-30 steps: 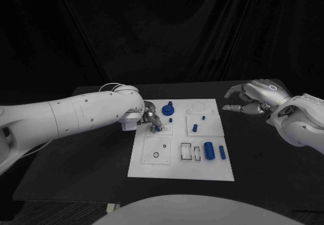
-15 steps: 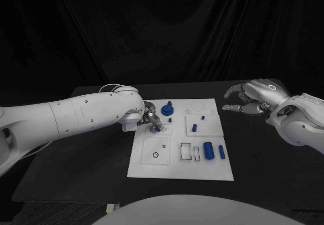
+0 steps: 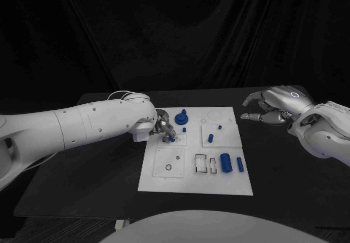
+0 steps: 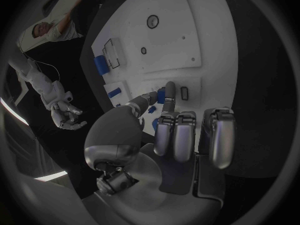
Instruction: Assemble the parts on the task board
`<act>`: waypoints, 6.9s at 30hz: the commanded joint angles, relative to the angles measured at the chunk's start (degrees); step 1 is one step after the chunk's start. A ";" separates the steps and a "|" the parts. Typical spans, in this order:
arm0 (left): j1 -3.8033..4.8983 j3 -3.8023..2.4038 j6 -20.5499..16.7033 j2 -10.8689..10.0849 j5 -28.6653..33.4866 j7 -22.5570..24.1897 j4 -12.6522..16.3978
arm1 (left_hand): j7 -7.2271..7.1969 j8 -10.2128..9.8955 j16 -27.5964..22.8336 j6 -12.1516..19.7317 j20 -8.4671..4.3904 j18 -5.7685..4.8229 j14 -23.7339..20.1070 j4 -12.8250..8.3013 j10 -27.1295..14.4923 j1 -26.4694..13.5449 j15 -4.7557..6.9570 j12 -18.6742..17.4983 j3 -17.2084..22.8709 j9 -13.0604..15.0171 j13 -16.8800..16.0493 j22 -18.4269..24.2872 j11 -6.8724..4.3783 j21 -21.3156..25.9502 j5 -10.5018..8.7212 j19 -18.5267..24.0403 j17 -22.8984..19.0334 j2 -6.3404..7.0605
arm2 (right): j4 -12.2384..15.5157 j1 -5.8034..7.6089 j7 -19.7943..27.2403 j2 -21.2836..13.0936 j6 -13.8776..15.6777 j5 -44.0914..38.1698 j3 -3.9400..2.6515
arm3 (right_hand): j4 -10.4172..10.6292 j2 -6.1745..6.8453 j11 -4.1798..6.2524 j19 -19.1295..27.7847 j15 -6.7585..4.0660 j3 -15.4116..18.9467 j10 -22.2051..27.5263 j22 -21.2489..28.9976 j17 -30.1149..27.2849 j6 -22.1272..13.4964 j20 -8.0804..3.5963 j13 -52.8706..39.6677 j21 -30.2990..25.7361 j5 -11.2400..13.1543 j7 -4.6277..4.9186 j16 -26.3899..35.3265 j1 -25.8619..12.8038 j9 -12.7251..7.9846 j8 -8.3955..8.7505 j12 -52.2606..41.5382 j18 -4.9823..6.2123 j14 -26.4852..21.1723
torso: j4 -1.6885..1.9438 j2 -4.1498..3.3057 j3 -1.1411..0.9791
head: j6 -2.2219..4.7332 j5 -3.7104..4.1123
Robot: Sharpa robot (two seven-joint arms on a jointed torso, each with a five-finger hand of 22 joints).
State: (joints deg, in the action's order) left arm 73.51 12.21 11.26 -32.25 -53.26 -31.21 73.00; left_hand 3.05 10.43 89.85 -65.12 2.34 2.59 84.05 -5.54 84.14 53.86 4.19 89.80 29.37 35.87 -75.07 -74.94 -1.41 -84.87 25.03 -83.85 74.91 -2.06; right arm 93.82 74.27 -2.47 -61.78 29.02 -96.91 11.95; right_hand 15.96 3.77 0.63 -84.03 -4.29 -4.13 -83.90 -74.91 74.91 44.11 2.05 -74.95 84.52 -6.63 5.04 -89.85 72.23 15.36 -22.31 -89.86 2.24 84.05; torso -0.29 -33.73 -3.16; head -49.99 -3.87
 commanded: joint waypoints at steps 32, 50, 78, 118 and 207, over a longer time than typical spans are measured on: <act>-0.56 -0.04 1.04 0.73 0.45 1.15 -0.76 | -0.64 -0.43 0.15 -0.29 -0.06 -0.13 5.95 -1.24 5.86 -0.22 0.00 0.20 2.36 0.30 -14.93 -7.77 -0.21 0.98 -0.54 0.84 15.09 -0.71 | -0.17 -0.24 -1.28 0.09 -0.65 -0.14 -0.04 | -0.25 -0.10 -0.48 -3.07 0.44 0.17 -6.10 -13.01 14.17 0.52 0.49 -15.05 -0.58 -0.41 0.07 0.53 0.63 -0.13 0.14 -0.14 -0.66 5.75 | 0.02 -0.04 0.02 | -0.01 -0.02; -1.09 -0.04 2.61 1.08 0.45 0.56 -1.50 | -0.41 -2.02 0.15 0.41 0.23 0.11 5.95 4.85 5.86 -1.67 -0.25 0.20 -4.62 1.23 -14.93 -7.33 0.02 2.13 -15.08 1.50 15.09 -0.44 | -0.20 -0.26 -1.31 0.21 -1.13 -0.14 -0.04 | -0.25 -0.18 -0.50 -3.04 0.44 0.18 -6.10 -12.99 14.20 0.55 0.49 -15.05 -0.64 -0.44 0.08 0.51 0.69 -0.14 0.15 -0.14 -0.65 5.75 | 0.00 -0.02 -0.01 | -0.01 -0.10; -1.32 -0.06 1.48 0.44 0.45 -0.26 -1.73 | -0.52 -2.72 0.15 -1.31 0.25 0.04 5.95 16.66 5.86 -7.54 -0.24 0.20 -18.34 2.15 -14.93 -8.09 0.02 2.36 -22.06 0.92 15.09 -0.17 | -0.18 -0.29 -1.12 0.05 -1.06 -0.14 -0.04 | -0.20 -0.21 -0.52 -3.04 0.45 0.28 -6.10 -12.99 14.18 0.64 0.50 -15.05 -0.64 -0.44 0.10 0.52 0.67 -0.16 0.14 -0.14 -0.65 5.75 | 0.00 -0.01 0.01 | -0.01 0.14; 4.42 -0.06 -4.23 -5.11 -3.86 5.60 -1.84 | -3.13 13.31 0.15 4.39 -1.85 -0.18 5.95 18.46 5.86 5.11 1.83 0.20 -25.80 28.10 -14.93 -9.57 -2.30 2.41 -19.68 -0.10 15.09 -1.87 | -0.52 -1.39 0.40 0.18 -0.25 -0.14 -0.04 | 0.27 -0.24 -0.52 -3.05 0.47 0.70 -6.10 -13.00 14.20 0.76 0.51 -15.05 -0.61 -0.29 0.10 0.50 0.07 -0.23 0.17 -0.14 -0.66 5.75 | 0.04 0.05 -0.02 | -0.01 0.21; -0.41 -0.08 0.64 4.41 -4.44 8.89 -17.48 | -0.46 3.03 0.15 8.10 0.32 0.12 5.95 13.99 5.86 10.39 -0.35 0.20 -25.49 20.24 -14.93 -9.80 0.11 3.94 -11.75 0.71 15.09 -2.47 | -0.16 -1.70 -0.19 -0.17 -1.19 -0.14 -0.05 | 0.17 -0.50 -0.53 -3.02 0.44 0.74 -6.10 -12.97 14.09 1.01 0.51 -15.05 -0.69 -0.42 0.04 0.58 0.27 -0.28 0.14 -0.14 -0.64 5.73 | -0.04 -0.01 0.01 | -0.01 0.55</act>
State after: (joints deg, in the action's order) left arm 73.18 12.19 11.38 -28.00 -57.73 -23.34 55.54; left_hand 2.67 13.81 89.85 -56.92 2.37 2.59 83.85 8.73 84.02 63.78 4.18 89.80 4.00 56.17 -75.07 -74.93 -1.73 -81.29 13.14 -83.27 74.91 -4.56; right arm 93.51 72.68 -2.16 -61.85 27.93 -96.90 11.94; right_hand 16.13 3.54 0.43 -84.03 -4.28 -3.64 -84.10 -74.90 74.91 44.73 2.05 -74.94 84.09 -6.83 5.25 -89.65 72.46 15.18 -22.31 -89.86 2.24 84.04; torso -0.31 -33.73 -3.16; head -49.99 -3.31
